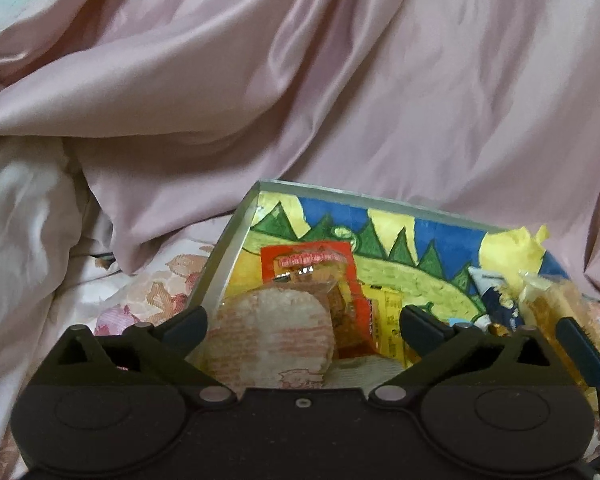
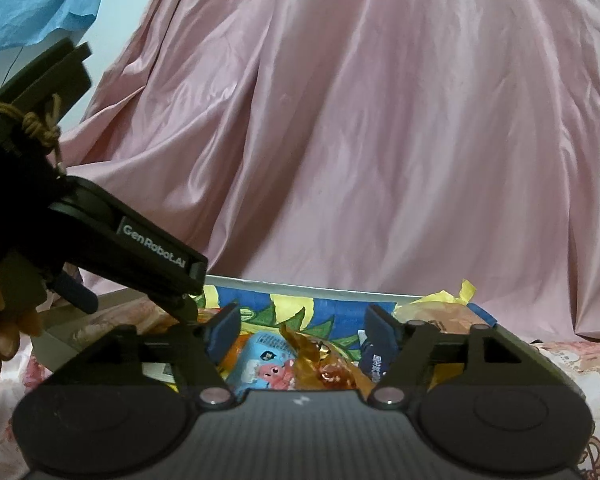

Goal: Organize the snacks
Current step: 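Open both tools to drop the snacks into the tray and withdraw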

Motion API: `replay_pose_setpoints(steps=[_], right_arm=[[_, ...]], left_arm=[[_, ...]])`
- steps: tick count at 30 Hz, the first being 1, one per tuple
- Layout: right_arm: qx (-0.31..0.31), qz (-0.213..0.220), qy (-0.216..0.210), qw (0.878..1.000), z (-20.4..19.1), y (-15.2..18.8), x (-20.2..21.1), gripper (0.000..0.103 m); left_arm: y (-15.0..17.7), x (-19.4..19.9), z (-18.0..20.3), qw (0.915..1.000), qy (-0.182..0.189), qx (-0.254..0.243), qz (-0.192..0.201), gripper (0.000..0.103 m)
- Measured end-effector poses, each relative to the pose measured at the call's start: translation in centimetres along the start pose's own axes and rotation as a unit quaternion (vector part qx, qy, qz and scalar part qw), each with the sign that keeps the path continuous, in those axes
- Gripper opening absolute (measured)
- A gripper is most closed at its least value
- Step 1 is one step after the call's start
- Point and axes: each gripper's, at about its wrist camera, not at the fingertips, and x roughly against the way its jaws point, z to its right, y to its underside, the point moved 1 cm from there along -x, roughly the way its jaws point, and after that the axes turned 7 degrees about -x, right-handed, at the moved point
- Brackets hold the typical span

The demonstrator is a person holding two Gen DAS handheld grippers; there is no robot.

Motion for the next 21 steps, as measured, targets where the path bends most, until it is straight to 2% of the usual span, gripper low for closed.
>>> replay_pose_setpoints(steps=[13, 21], right_arm=[[0.0, 0.018, -0.004, 1.0, -0.3, -1.7, 1.2, 0.1], [-0.005, 0.021, 0.007, 1.0, -0.8, -3.8, 3.3, 0.103]], left_arm=[[-1.0, 3.8, -0.3, 0.9992, 0.01, 0.006, 0.038, 0.102], [-1.8, 7.4, -0.7, 0.9981, 0.013, 0.016, 0.058, 0.102]])
